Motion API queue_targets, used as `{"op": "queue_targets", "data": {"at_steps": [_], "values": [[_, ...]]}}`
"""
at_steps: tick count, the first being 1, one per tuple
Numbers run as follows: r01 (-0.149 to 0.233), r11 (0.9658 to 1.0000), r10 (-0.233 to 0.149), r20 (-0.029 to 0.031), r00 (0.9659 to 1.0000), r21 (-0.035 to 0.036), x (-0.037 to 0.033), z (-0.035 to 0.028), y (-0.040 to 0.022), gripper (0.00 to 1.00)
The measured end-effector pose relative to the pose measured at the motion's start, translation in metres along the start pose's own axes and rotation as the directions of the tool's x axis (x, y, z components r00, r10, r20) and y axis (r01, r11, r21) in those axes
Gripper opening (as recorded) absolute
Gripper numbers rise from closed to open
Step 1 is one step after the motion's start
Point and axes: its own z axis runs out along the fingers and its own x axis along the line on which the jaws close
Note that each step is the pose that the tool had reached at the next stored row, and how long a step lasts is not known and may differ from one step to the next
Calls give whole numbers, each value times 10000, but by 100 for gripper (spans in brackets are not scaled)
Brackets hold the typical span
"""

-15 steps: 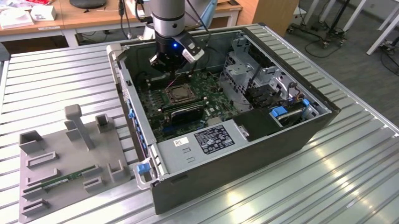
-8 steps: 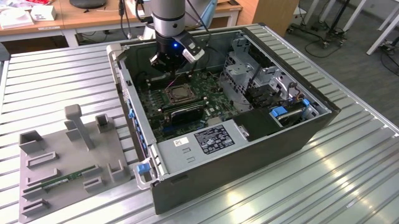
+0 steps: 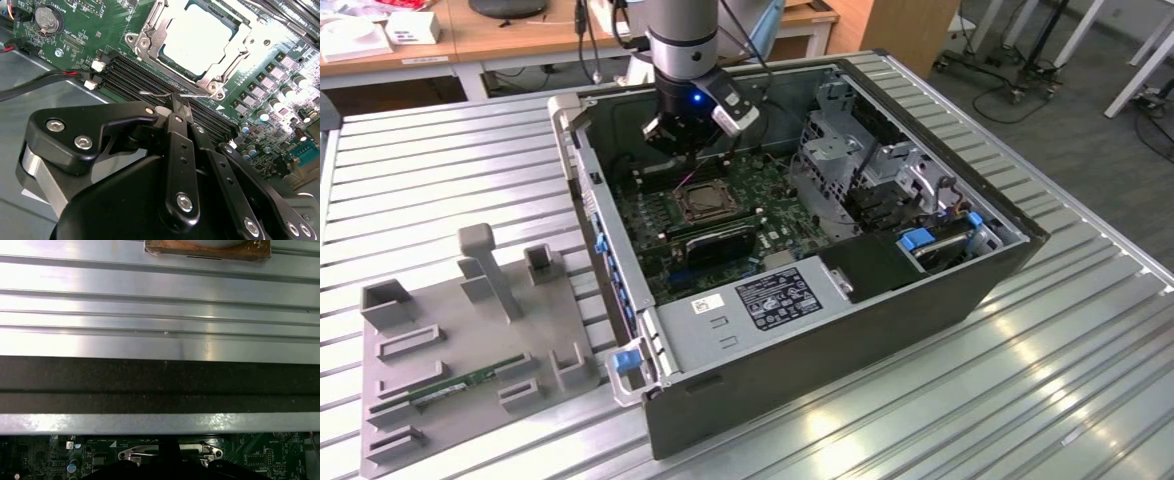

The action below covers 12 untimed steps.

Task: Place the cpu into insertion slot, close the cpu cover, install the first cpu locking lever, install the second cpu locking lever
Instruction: 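Install the first cpu locking lever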

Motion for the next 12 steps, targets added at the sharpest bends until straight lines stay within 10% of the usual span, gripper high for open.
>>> {"op": "queue_targets", "data": {"at_steps": [12], "values": [[0,10000,0,0,10000,-27,-4,49,-6,11]]}}
